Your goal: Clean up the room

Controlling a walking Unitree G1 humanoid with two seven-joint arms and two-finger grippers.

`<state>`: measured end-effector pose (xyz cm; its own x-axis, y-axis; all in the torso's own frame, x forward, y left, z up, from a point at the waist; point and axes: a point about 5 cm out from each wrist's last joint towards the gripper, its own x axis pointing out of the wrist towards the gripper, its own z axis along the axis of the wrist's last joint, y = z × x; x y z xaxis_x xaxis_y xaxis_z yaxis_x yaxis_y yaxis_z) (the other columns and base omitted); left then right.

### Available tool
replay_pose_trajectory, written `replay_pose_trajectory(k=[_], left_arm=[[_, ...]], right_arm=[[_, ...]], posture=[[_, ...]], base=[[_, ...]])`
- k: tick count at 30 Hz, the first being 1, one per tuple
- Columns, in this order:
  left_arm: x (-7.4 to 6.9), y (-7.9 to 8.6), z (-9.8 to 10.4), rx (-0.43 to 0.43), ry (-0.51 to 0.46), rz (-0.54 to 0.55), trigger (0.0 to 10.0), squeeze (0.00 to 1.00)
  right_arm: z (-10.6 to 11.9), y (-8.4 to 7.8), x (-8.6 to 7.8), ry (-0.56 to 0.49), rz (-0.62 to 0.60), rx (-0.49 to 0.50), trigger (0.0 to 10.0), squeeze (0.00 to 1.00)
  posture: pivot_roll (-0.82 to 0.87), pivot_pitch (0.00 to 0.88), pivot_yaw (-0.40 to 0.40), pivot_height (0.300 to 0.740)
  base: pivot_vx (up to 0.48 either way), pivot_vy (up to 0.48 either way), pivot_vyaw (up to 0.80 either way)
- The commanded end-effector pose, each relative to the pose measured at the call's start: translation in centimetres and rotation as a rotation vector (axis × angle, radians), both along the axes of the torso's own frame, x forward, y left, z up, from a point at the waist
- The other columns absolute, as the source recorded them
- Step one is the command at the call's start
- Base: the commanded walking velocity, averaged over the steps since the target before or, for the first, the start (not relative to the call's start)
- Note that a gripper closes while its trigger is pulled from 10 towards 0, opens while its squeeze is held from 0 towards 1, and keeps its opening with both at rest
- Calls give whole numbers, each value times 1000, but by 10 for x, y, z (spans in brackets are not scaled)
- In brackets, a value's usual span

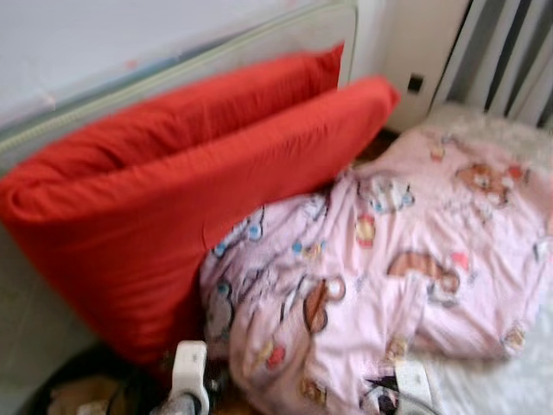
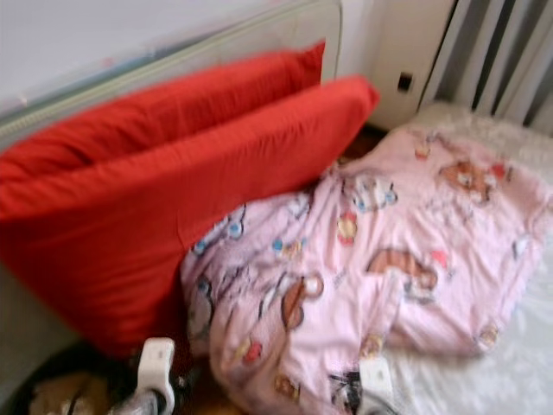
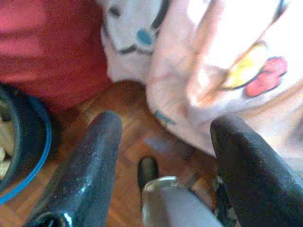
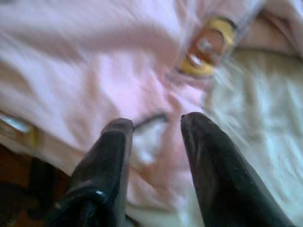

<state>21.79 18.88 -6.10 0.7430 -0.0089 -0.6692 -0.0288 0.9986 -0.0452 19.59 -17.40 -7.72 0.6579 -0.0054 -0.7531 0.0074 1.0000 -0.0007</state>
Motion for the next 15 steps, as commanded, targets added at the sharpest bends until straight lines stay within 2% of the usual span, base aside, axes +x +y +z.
replay_pose_trajectory(k=[1, 4, 5, 7, 9, 12, 15], left_arm=[[1, 10, 3, 10, -14, 26, 10000, 0], [20, 14, 17, 7, -113, 9, 10000, 0], [20, 14, 17, 7, -113, 9, 10000, 0], [33, 15, 31, 0, -221, 11, 10000, 0], [35, 15, 34, 1, -247, 11, 10000, 0], [43, 16, 48, -4, -382, 12, 10000, 0], [43, 16, 53, -1, -433, 10, 10000, 0]], right_arm=[[-5, 5, -8, 21, -7, 24, 10000, 0], [1, 6, 1, -35, -7, 31, 10000, 0], [1, 6, 1, -35, -7, 31, 10000, 0], [11, 6, 16, -122, -32, 50, 10000, 0], [14, 7, 20, -150, -41, 60, 10000, 0], [20, 7, 26, -208, -40, 67, 10000, 0], [24, 5, 30, -246, -55, 56, 10000, 0]], posture=[[117, 71, 9, 740], [115, 74, 8, 740], [115, 74, 8, 740], [115, 75, 7, 740], [112, 79, 5, 740], [108, 83, 4, 740], [109, 85, 2, 740]], base=[[0, 0, 0], [0, 0, 0], [0, 0, 0], [0, 0, 0], [0, 0, 0], [0, 0, 0], [0, 0, 0]])
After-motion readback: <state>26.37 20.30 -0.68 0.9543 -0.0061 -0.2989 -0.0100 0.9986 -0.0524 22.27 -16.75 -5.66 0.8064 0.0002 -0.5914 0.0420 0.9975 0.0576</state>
